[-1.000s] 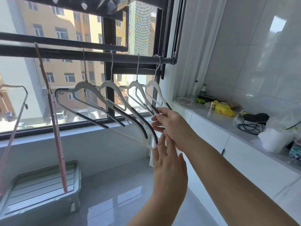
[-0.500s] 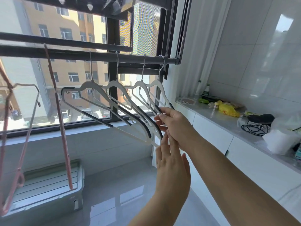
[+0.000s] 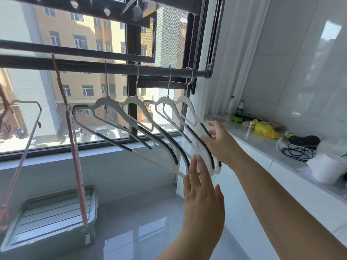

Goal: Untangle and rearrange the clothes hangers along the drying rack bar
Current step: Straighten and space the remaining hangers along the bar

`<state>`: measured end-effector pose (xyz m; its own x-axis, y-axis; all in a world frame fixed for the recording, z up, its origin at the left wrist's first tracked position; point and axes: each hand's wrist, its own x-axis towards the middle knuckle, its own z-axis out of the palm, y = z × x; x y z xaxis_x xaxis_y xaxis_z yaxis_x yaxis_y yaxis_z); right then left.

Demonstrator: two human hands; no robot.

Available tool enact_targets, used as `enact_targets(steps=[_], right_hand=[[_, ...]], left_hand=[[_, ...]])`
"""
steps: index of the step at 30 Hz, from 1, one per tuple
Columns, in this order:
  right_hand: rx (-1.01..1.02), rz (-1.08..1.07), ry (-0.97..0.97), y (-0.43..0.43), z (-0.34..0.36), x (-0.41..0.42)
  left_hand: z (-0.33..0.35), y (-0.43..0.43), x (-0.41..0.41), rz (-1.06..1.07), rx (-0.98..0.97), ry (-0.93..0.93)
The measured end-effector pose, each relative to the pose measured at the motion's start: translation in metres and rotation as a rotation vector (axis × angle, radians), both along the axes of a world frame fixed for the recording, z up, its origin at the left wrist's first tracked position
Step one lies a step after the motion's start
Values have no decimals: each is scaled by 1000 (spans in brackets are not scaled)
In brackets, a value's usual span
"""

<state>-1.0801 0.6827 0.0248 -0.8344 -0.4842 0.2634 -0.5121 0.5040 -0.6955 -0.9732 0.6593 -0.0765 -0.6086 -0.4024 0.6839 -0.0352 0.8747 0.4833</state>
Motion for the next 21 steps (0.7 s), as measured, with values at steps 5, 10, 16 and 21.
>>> enact_targets(steps=[5, 10, 16, 21], right_hand=[[-98, -21, 86, -1, -6, -1], [-137, 2, 537, -4, 6, 18], [-63, 120, 392, -20, 9, 30], [19, 76, 316, -24, 6, 26]], left_hand=[[1, 3, 2, -67, -26, 19], [13, 1, 9, -125, -38, 124], [17, -12, 4, -38, -17, 192], [16, -16, 6, -58, -4, 191]])
